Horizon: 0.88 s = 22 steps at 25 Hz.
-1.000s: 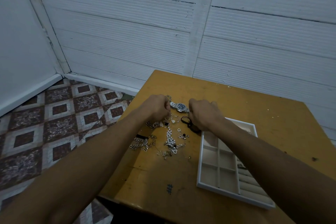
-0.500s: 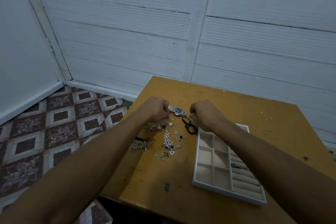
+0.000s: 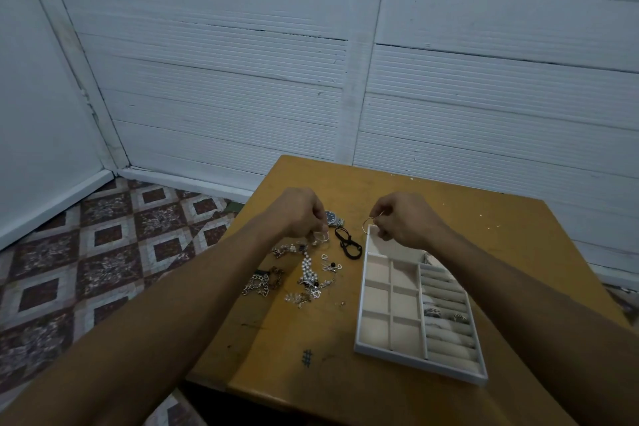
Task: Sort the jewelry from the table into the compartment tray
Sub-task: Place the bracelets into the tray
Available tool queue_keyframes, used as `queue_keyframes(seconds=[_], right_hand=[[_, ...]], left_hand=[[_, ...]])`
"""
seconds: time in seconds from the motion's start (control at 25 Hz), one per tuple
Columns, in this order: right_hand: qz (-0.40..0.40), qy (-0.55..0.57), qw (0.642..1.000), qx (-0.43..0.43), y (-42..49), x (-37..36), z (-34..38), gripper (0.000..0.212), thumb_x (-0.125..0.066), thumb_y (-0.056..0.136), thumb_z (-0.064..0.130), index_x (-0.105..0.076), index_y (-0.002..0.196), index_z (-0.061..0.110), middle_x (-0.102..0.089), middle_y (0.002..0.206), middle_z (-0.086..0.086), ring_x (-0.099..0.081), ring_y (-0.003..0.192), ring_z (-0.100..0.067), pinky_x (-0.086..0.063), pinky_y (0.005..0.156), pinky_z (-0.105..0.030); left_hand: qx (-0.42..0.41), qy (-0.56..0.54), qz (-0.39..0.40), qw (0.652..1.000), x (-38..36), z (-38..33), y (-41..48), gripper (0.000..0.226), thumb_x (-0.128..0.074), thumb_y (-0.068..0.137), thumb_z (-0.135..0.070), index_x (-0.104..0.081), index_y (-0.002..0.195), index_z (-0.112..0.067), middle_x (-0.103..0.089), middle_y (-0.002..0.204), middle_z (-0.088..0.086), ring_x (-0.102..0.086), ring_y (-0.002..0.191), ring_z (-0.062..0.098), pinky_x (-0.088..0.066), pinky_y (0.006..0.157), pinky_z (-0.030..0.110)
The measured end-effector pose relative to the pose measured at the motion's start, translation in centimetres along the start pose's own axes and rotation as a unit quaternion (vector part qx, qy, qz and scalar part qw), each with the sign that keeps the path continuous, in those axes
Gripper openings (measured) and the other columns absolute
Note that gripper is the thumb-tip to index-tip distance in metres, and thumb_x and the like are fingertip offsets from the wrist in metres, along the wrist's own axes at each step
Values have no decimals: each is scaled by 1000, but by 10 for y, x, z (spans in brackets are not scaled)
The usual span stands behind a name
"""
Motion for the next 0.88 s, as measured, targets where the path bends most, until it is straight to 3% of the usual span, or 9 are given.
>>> queue_keyframes(seconds=[0.16, 0.28, 0.64, 0.72, 0.88], right_hand=[[-5, 4, 1000, -29, -4, 9, -25, 13, -58, 92, 10, -70, 94, 14, -71, 73, -2, -68, 59, -5, -55, 63, -23], [-13, 11, 998, -52, -9, 18, -47, 13, -59, 91, 8, -71, 92, 14, -72, 71, -6, -70, 61, -11, -58, 66, -29], [12, -85, 994, -71, -25, 34, -96, 12, -64, 87, 11, -76, 90, 13, -67, 69, 4, -63, 62, -9, -50, 60, -23], [26, -124, 990, -60, -27, 31, -98, 15, -62, 88, 10, -76, 92, 15, -68, 75, 2, -60, 64, -9, -43, 54, -19], [53, -170, 983, -54, -32, 21, -101, 22, -58, 86, 9, -74, 100, 16, -72, 95, -5, -65, 80, -20, -55, 70, -31]], left_hand=[[2, -66, 32, 997, -8, -10, 0, 9, -73, 82, -9, -74, 90, -5, -71, 71, 2, -68, 56, 8, -50, 50, 16], [-10, -75, 53, 996, -17, -19, 2, 11, -70, 84, -7, -73, 94, -2, -73, 77, 9, -69, 57, 9, -54, 52, 18], [-48, -94, 75, 992, -42, -57, 10, 4, -69, 86, -7, -71, 84, -10, -72, 68, 3, -69, 55, 12, -57, 56, 23], [-58, -79, 78, 992, -48, -67, 13, 5, -68, 88, -9, -71, 84, -12, -73, 70, 6, -69, 55, 11, -59, 59, 25], [-78, -32, 73, 994, -57, -84, 18, 4, -69, 87, -13, -72, 84, -14, -74, 74, 6, -69, 58, 7, -51, 50, 15]])
Point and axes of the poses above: each hand's wrist, its own y-axis towards the middle knuckle, its own x-axis out of the back of the hand, z = x × y, the point moved 7 cm from there along y, towards the middle knuckle
